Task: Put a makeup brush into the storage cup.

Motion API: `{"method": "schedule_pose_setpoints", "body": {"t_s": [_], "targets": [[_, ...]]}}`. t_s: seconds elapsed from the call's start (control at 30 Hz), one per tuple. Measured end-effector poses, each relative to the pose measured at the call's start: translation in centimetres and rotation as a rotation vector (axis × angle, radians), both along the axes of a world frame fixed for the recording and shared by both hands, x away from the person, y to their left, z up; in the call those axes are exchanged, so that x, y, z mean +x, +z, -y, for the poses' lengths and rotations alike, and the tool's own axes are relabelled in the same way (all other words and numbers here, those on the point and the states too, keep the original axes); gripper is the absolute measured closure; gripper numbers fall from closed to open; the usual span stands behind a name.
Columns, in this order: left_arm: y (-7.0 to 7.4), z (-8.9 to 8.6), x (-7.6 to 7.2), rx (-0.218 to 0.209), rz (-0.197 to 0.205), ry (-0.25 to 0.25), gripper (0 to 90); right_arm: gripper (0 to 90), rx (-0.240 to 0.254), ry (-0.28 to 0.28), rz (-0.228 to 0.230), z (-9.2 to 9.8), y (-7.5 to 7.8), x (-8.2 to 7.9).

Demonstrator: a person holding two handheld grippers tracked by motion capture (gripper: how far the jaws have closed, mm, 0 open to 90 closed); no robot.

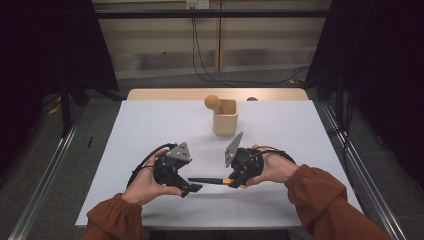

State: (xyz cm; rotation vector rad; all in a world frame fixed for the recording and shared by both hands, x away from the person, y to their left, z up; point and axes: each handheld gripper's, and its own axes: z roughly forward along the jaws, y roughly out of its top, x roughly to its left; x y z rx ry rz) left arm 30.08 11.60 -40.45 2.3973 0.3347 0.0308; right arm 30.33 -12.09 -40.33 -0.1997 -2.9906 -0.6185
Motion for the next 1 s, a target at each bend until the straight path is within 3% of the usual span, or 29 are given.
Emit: {"method": "schedule_pose_setpoints", "body": {"t_s": [0.3, 0.5, 0.6, 0.77, 1.0], "targets": [[-0.7, 1.7, 0.0, 0.086, -0.029, -0.076, 16.0, 72.7, -0.061, 0.053, 0.02, -1.0, 0.2, 0.0], [-1.0, 2.7, 0.3, 0.123, -0.092, -0.132, 28.4, 72.7, -0.061, 0.074, 0.037, -1.6, 0.5, 0.0], [-1.3, 3.1, 0.3, 0.145, -0.104, -0.128, 32.5, 72.7, -0.066, 0.085, 0.03, -1.8, 0.5, -0.1], [-1.6, 3.6, 0.5, 0.155, -0.118, -0.145, 42.0, 72.7, -0.065, 0.095, 0.029, -2.1, 0.4, -0.2], [-1.8, 3.9, 0.6, 0.11, -0.154, -0.165, 54.7, 72.7, -0.049, 0.104, 0.038, -2.2, 0.3, -0.2]]}}
